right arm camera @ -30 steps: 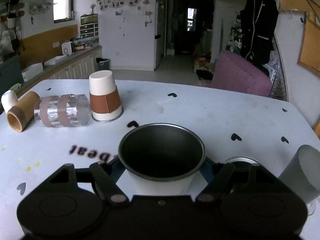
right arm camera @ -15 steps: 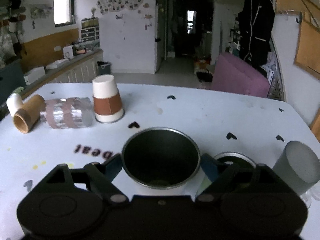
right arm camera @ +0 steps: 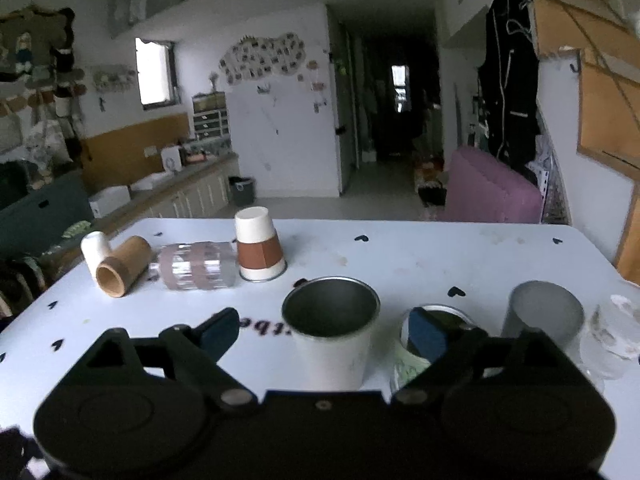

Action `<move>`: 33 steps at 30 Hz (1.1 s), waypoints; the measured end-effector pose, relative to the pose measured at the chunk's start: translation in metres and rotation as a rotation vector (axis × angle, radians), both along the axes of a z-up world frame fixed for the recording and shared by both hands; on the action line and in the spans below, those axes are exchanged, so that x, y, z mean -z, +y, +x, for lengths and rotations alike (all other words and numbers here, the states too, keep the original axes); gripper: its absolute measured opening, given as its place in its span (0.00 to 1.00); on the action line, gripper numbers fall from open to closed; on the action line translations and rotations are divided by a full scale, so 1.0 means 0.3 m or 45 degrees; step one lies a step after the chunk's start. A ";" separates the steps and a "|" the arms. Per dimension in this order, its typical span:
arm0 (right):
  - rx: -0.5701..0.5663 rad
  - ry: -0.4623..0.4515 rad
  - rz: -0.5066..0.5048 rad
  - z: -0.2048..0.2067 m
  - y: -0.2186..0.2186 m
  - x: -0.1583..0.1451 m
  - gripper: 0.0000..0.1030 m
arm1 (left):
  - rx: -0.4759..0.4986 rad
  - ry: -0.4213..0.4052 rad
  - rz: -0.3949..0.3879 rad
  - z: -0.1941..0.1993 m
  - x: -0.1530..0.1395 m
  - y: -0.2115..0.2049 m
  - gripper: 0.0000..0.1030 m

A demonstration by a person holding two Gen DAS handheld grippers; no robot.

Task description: Flip cup upright

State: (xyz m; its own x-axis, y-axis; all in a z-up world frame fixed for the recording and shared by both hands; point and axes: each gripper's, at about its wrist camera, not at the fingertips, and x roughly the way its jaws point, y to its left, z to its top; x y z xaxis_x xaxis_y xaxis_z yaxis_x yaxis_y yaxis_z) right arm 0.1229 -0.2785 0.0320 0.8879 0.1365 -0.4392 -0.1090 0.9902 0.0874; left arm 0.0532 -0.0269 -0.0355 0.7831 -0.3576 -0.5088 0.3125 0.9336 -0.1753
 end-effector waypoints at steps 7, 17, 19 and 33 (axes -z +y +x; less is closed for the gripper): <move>0.004 -0.052 0.004 -0.188 -0.042 0.019 0.93 | -0.015 -0.044 0.026 -0.032 -0.046 -0.016 0.95; 0.088 -0.075 0.017 -0.369 -0.086 0.080 0.95 | -0.035 -0.118 0.065 -0.098 -0.102 -0.044 0.98; 0.100 -0.071 0.022 -0.390 -0.090 0.090 0.97 | -0.034 -0.119 0.068 -0.108 -0.102 -0.046 1.00; 0.107 -0.113 -0.061 -0.497 -0.055 0.102 1.00 | -0.118 -0.147 0.111 -0.151 -0.114 -0.042 1.00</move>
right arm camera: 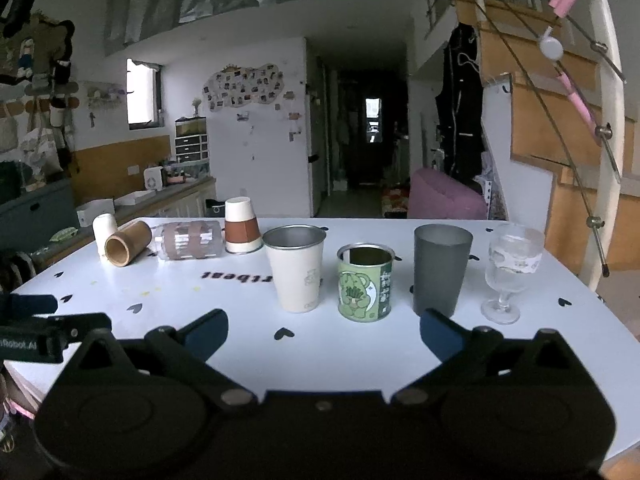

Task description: Flip cup upright

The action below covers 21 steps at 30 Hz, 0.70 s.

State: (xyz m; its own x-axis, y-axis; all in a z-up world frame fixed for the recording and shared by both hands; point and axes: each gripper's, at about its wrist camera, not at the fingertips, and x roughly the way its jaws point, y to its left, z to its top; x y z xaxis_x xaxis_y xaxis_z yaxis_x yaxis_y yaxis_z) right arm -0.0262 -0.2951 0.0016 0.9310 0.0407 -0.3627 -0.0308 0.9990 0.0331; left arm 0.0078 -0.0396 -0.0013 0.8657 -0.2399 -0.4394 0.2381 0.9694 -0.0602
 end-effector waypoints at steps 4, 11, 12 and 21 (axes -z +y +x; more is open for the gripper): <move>-0.010 -0.005 -0.005 -0.012 0.008 -0.001 1.00 | 0.004 -0.007 0.007 -0.009 -0.003 -0.003 1.00; -0.003 -0.001 0.000 -0.018 0.010 0.001 1.00 | 0.003 -0.014 0.011 -0.014 -0.009 -0.005 1.00; -0.001 0.000 0.001 -0.020 0.010 0.001 1.00 | 0.003 -0.016 0.012 -0.014 -0.010 -0.006 1.00; 0.001 0.004 0.005 -0.021 0.007 -0.002 1.00 | 0.004 -0.026 0.017 -0.021 -0.018 -0.006 1.00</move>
